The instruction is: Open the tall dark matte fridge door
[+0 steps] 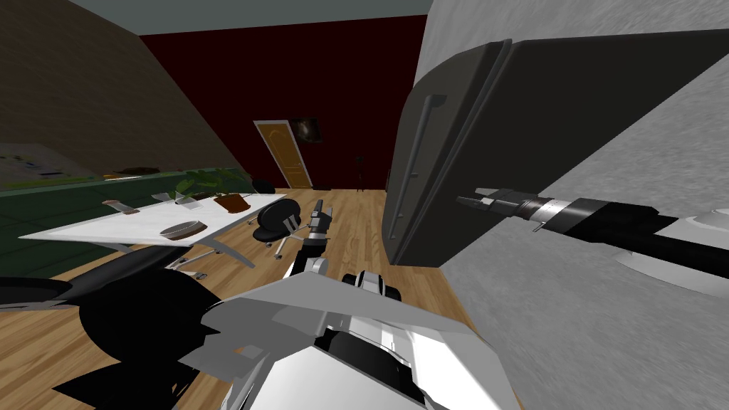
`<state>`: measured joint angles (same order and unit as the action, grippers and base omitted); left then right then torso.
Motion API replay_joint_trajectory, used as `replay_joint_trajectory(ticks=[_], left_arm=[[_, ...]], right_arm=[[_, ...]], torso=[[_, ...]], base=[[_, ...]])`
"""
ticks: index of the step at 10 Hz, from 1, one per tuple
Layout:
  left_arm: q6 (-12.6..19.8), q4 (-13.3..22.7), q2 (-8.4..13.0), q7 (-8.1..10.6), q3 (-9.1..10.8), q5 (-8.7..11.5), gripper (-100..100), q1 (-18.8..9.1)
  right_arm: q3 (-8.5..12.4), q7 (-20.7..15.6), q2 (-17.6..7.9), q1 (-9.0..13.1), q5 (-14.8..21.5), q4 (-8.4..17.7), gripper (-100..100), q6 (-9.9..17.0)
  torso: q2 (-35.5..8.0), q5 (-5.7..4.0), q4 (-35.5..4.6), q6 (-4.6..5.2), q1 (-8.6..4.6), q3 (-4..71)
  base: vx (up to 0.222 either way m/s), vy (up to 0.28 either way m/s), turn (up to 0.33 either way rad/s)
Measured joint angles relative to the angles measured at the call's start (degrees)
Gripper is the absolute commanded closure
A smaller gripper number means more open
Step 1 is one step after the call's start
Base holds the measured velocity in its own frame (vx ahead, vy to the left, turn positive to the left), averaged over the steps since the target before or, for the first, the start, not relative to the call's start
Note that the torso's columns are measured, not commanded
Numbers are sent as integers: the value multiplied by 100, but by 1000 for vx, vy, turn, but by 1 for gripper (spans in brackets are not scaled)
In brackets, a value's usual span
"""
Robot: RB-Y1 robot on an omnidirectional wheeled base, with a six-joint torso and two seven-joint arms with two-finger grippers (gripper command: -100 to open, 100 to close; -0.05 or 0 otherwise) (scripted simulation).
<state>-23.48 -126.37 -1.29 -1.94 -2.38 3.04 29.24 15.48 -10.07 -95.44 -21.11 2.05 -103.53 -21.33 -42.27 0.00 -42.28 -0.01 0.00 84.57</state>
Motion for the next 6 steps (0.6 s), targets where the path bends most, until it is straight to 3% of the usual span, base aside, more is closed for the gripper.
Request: replay_joint_trajectory(ticks=[3, 4, 6], left_arm=[[0, 0, 0, 0, 0, 0, 0, 0], [0, 0, 0, 0, 0, 0, 0, 0], [0, 0, 0, 0, 0, 0, 0, 0]], right_arm=[[68, -124, -498, 29, -36, 192, -100, 94], [257, -147, -627, -105, -3, 280, -100, 129], [121, -233, -961, 75, -93, 367, -100, 207]], torso=[[-1, 0, -1, 0, -1, -1], [-2, -1, -1, 2, -1, -1], [-1, 0, 0, 0, -1, -1]], base=[[7, 9, -8], [7, 8, -13], [0, 0, 0]])
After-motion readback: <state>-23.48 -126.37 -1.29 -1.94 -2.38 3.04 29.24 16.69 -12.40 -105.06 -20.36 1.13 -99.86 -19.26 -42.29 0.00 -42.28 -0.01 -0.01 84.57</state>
